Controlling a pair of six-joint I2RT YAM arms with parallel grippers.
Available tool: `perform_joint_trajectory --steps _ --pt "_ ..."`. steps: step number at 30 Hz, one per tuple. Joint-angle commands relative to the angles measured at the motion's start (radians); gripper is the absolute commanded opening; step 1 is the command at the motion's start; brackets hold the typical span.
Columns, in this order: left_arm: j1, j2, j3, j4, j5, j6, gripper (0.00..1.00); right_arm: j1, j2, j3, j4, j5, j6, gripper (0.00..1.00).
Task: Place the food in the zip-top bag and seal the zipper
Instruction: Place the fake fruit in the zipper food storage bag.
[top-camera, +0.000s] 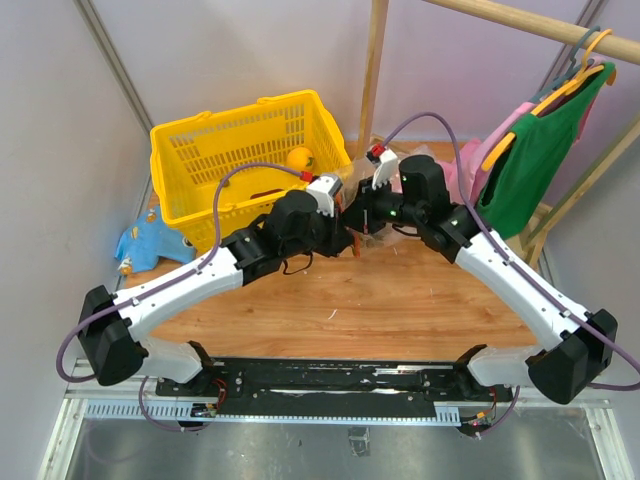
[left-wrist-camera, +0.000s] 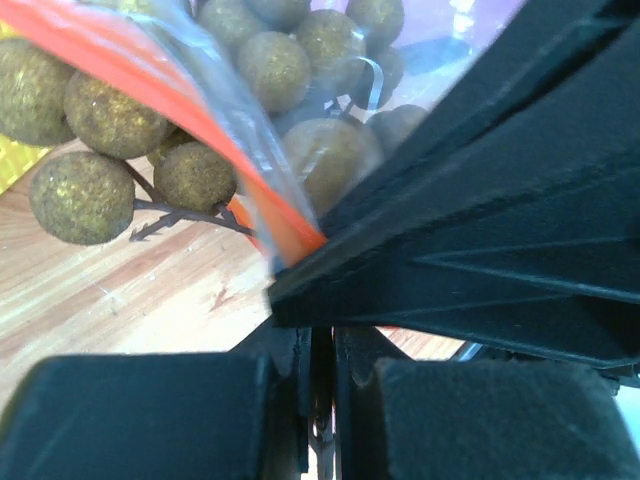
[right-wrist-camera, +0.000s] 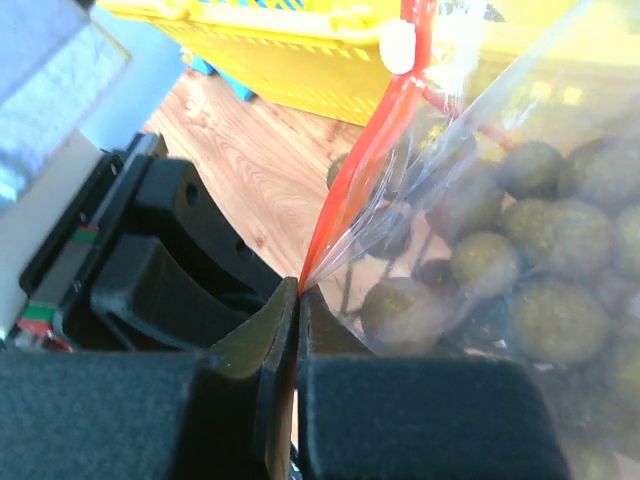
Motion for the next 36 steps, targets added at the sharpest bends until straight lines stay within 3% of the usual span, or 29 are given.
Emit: perform_joint_trajectory --steps 1,6,12,21,30,36 --pt "-0.025 0.001 -0.010 0.127 -0.002 0.032 0.01 -0.001 -0.015 -0.050 0.127 -0.085 0.107 0.01" --pt "-0.024 -0.130 -0.120 0.224 -0.134 0.009 0.00 -0.080 -0.031 -0.088 0.063 -0.028 0.170 0.00" --pt "-0.022 -0.210 -0.201 0.302 -0.129 0.012 0.02 -0.099 -0.028 -0.121 0.091 -0.091 0.231 0.01" --pt "-0.022 -0.114 -0.184 0.242 -0.023 0.057 0.05 -0.098 -0.003 -0.159 0.246 -0.254 0.337 0.01" --pt "-0.022 -0.159 -0.276 0.414 0.095 0.150 0.13 -0.098 -0.006 -0.158 0.227 -0.255 0.329 0.01" --pt "-0.023 -0.190 -0.318 0.413 0.220 0.263 0.14 -0.098 -0.003 -0.140 0.197 -0.275 0.329 0.01"
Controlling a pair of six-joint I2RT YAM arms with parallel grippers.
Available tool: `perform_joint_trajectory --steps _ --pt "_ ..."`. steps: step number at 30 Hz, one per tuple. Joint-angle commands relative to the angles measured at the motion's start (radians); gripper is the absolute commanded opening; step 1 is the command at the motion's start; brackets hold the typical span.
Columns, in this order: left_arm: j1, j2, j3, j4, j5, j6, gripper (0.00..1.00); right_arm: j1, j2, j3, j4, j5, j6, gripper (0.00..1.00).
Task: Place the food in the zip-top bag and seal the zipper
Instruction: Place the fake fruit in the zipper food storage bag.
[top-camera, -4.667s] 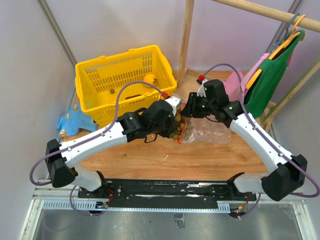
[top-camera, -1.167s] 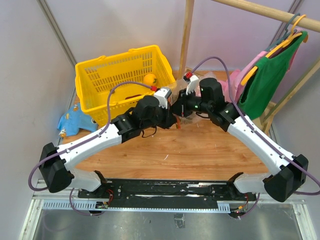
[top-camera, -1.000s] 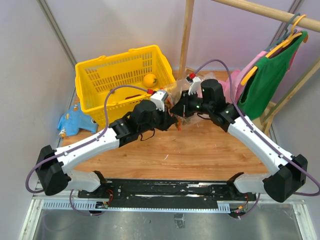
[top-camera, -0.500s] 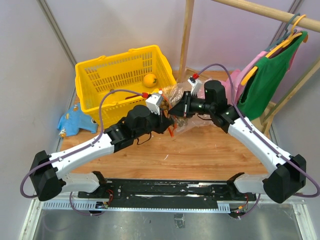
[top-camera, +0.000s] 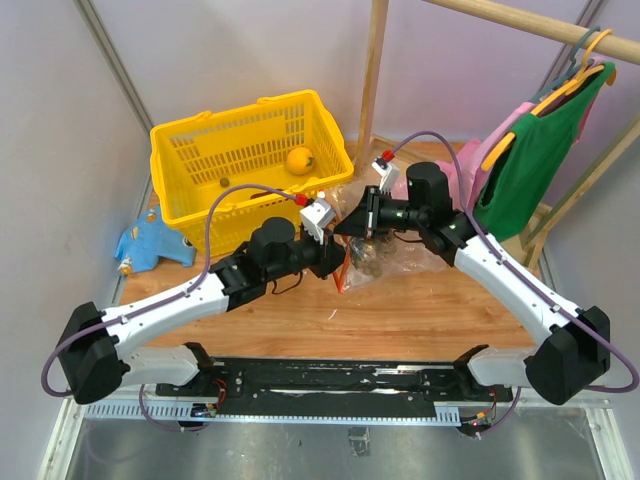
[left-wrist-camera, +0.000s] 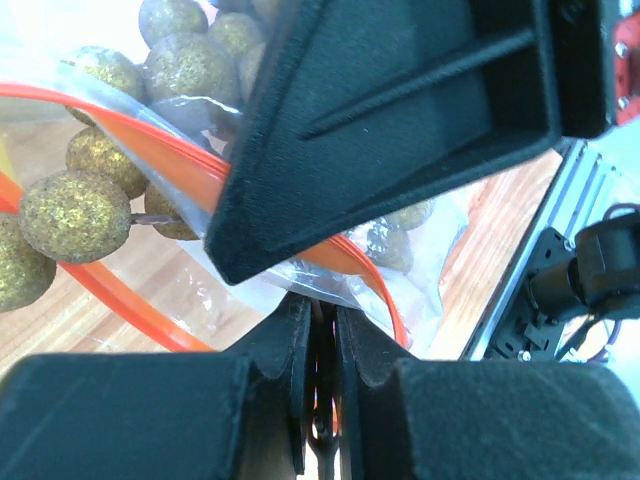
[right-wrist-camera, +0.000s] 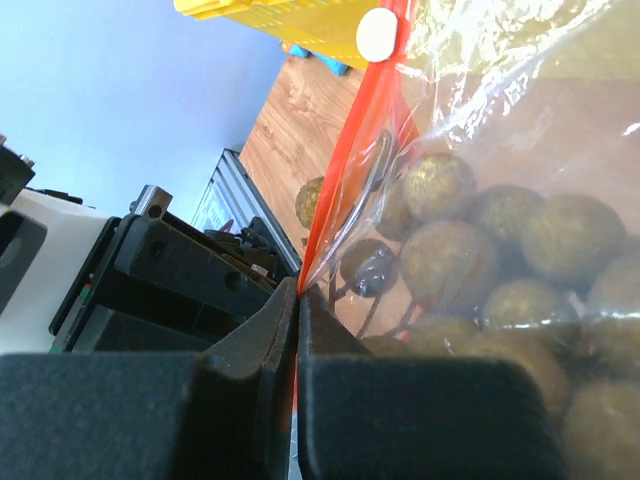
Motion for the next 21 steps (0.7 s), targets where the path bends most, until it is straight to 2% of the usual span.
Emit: perform_joint_trajectory --steps 1,8,14,21 --pt "-0.004 -0.053 -0.029 0.104 0.135 0.112 0.14 -0.010 0.002 0.015 0.005 -0.031 0.003 0.01" --pt "-0.024 -0.016 0.002 0.026 0.263 0.211 0.16 -0.010 0.033 0.017 0.031 -0.080 -0.015 0.01" --pt "-0.030 -0.004 0.014 -0.064 0.203 0.209 0.18 -0.013 0.028 0.034 -0.007 -0.057 -0.045 0.01" --pt "-0.030 -0.068 0.001 -0.067 0.061 0.128 0.48 -0.015 0.032 0.027 -0.005 -0.045 -0.034 0.01"
